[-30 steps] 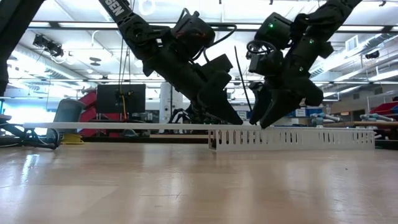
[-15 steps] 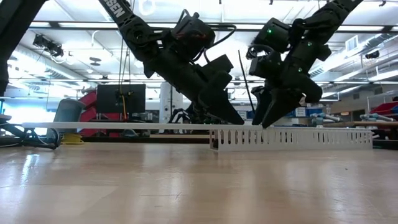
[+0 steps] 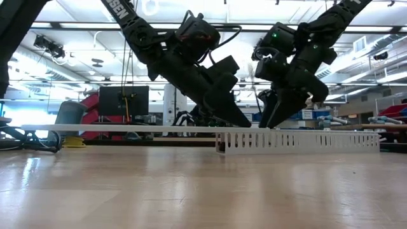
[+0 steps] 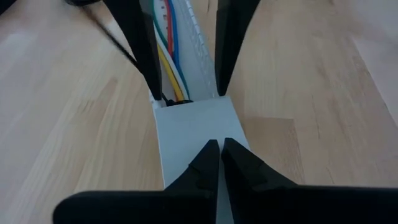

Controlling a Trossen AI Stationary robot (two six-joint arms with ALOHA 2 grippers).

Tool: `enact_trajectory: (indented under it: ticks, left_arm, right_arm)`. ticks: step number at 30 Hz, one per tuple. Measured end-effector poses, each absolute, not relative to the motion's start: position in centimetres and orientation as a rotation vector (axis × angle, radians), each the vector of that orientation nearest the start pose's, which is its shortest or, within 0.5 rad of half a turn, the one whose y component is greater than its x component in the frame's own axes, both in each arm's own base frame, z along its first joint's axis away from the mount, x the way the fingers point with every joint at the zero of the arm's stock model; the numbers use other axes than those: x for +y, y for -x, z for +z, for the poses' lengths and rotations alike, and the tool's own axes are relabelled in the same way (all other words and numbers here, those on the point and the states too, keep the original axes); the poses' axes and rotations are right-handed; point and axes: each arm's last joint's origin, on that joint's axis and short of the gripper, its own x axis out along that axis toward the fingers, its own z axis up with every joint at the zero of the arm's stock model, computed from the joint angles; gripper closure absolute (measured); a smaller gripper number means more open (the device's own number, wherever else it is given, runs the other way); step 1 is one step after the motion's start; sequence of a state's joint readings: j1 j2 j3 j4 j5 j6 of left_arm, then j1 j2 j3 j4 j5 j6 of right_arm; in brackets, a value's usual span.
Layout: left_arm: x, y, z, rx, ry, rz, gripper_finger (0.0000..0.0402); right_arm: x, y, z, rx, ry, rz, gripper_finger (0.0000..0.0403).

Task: Ziptie cables
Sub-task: Close the white cable duct

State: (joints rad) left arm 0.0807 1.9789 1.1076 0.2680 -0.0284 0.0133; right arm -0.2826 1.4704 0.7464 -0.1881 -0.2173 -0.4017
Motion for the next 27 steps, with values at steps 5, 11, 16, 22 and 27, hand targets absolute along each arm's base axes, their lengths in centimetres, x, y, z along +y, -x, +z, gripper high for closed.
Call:
enact_trajectory:
  ticks: [5, 11, 16, 22, 27]
  left_arm:
    - [3.6, -40.7, 14.3, 0.595, 0.003, 0.099, 0.0401]
    - [4.0, -40.7, 14.3, 0.592, 0.010, 0.100, 0.0402]
    - [4.1, -40.7, 14.4, 0.594, 0.005, 0.099, 0.0402]
    - [4.4, -40.7, 14.4, 0.603, 0.010, 0.106, 0.0402]
    - [4.4, -40.7, 14.4, 0.605, 0.005, 0.118, 0.0402]
  right_arm:
    - [-7.2, -26.5, 17.2, 0.886, 0.132, 0.119, 0.0242]
    - [-7.2, -26.7, 16.9, 0.893, 0.125, 0.129, 0.0245]
    - [-7.1, -27.1, 16.3, 0.902, 0.135, 0.140, 0.0245]
    - [-6.3, -26.4, 19.5, 0.817, 0.148, 0.098, 0.0245]
    - [-5.3, -25.2, 22.5, 0.723, 0.136, 0.061, 0.0245]
